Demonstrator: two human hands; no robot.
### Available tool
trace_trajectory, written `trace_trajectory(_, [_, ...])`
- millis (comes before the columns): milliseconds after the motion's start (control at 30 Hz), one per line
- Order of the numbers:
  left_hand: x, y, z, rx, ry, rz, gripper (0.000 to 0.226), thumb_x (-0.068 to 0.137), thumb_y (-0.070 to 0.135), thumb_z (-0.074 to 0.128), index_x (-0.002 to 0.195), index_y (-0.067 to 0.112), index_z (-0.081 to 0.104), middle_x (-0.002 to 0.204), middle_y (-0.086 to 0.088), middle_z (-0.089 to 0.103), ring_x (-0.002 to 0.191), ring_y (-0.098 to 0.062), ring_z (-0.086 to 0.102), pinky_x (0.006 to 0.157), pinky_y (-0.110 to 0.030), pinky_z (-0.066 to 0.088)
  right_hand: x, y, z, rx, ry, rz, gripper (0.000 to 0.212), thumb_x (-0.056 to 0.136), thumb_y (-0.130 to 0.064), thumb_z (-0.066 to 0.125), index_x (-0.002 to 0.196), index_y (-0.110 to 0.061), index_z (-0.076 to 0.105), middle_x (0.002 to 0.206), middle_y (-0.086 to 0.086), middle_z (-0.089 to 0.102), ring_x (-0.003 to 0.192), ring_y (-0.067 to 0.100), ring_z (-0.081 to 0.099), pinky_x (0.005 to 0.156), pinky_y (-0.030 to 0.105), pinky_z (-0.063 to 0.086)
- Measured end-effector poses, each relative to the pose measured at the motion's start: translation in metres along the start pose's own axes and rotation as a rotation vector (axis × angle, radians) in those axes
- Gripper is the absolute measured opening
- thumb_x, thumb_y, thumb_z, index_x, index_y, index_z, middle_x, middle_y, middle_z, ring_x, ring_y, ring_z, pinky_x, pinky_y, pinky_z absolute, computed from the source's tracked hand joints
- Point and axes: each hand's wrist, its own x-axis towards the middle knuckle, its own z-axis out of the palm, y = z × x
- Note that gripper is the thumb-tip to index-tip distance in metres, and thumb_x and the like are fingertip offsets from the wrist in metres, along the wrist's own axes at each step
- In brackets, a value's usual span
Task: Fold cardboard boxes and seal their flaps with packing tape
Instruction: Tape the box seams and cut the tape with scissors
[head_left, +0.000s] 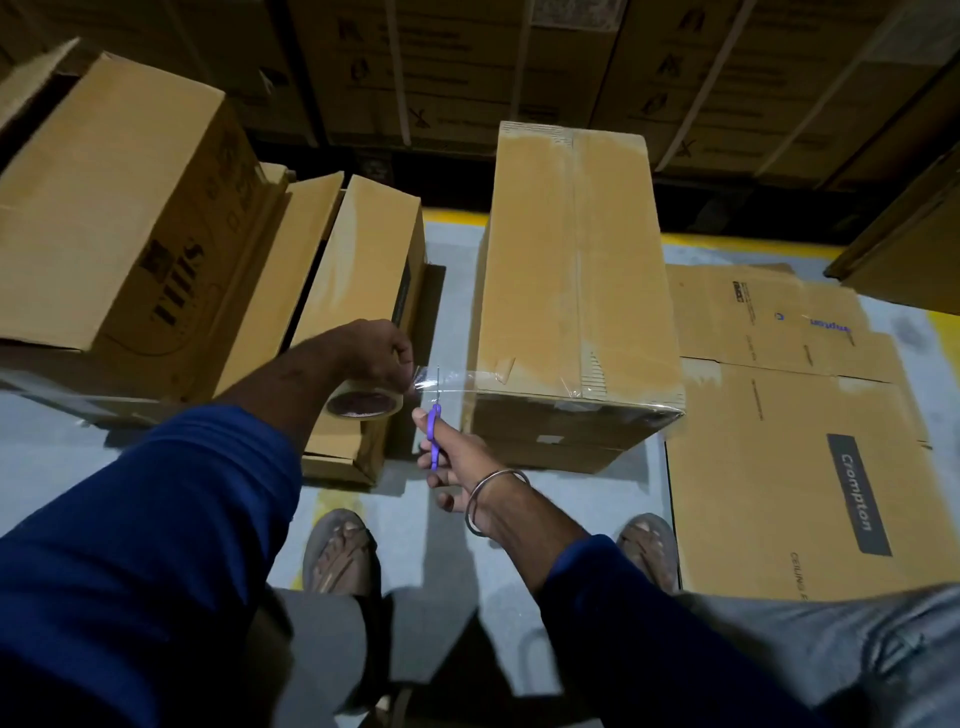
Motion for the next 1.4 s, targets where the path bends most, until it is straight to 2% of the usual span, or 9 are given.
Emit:
trace_trajectory(100, [0.000,0.001,0.000,-0.002,0.000,-0.010,0.017,0.079,0.026,0.086,0.079,0.027,0.069,0.106,-0.001,0.068,0.103,-0.023,0.062,0.078,-0.037,0.048,0.003,0.003,-0.001,0.011,0.018,-0.029,0.058,0.082,-0.062,0.077,0.108,-0.011,0.070,0.090,0.004,0.062,0.057,0.011,0.044,0.046,0.019,0.033])
trace_trajectory(333, [0.001,-0.001,0.002,-0.027,0.001,-0.013,0.017,0.077,0.027,0.088,0.079,0.025,0.071,0.104,0.000,0.068,0.101,-0.022,0.061,0.076,-0.036,0.047,0.004,0.011,-0.006,0.012,0.034,-0.108,0.039,0.088,-0.048,0.077,0.095,-0.011,0.069,0.076,0.003,0.065,0.047,0.008,0.040,0.040,0.019,0.022])
trace_trajectory(600, [0.003,0.000,0.002,-0.020,-0.005,-0.024,0.016,0.076,0.024,0.088,0.081,0.024,0.073,0.105,0.001,0.068,0.104,-0.024,0.062,0.078,-0.038,0.049,0.003,0.010,-0.007,0.094,0.036,-0.165,0.031,0.093,-0.025,0.077,0.100,0.005,0.069,0.065,0.007,0.061,0.035,0.004,0.044,0.036,0.016,0.032])
trace_trajectory(667, [0.003,0.000,0.002,-0.012,-0.002,-0.033,0.017,0.075,0.024,0.089,0.080,0.025,0.073,0.106,0.001,0.069,0.103,-0.023,0.062,0.079,-0.039,0.051,0.007,0.013,-0.007,0.082,0.042,-0.172,0.036,0.091,-0.025,0.079,0.102,0.009,0.071,0.062,0.006,0.062,0.037,0.006,0.040,0.038,0.017,0.034])
trace_trajectory(767, [0.002,-0.001,0.002,0.014,0.006,-0.041,0.017,0.076,0.024,0.089,0.080,0.025,0.072,0.106,0.000,0.069,0.102,-0.023,0.062,0.078,-0.038,0.052,0.011,0.017,-0.005,0.069,0.048,-0.165,0.031,0.089,-0.027,0.081,0.094,0.002,0.073,0.059,0.004,0.063,0.039,0.008,0.038,0.041,0.018,0.034])
trace_trajectory(933, [0.000,0.001,-0.001,0.073,0.011,-0.057,0.018,0.076,0.027,0.088,0.084,0.026,0.072,0.109,0.000,0.066,0.105,-0.025,0.061,0.085,-0.045,0.056,0.009,0.017,-0.002,0.044,0.010,-0.132,0.034,0.088,-0.037,0.081,0.095,-0.005,0.072,0.069,0.004,0.068,0.042,0.009,0.040,0.036,0.018,0.026])
trace_trajectory(1067, [-0.001,0.004,-0.003,0.095,0.018,-0.058,0.016,0.079,0.024,0.085,0.089,0.024,0.072,0.106,0.000,0.066,0.102,-0.023,0.060,0.074,-0.039,0.050,0.006,0.010,0.002,0.067,-0.009,-0.084,0.039,0.087,-0.045,0.080,0.097,-0.008,0.071,0.077,0.008,0.066,0.046,0.009,0.039,0.038,0.018,0.027])
trace_trajectory(1233, [-0.002,0.008,-0.009,0.126,0.034,-0.050,0.018,0.082,0.025,0.082,0.094,0.025,0.070,0.103,0.001,0.063,0.097,-0.022,0.059,0.063,-0.033,0.042,0.005,-0.002,0.004,0.051,-0.009,-0.049,0.052,0.082,-0.058,0.079,0.097,-0.009,0.070,0.073,0.004,0.067,0.047,0.008,0.037,0.047,0.021,0.027])
trace_trajectory(1400, [-0.001,0.006,-0.009,0.145,0.082,-0.043,0.019,0.082,0.026,0.082,0.096,0.024,0.070,0.106,0.001,0.064,0.096,-0.021,0.059,0.064,-0.034,0.042,0.008,-0.007,0.006,0.034,0.014,-0.078,0.048,0.085,-0.054,0.078,0.096,-0.008,0.070,0.071,0.004,0.066,0.046,0.008,0.036,0.042,0.019,0.027])
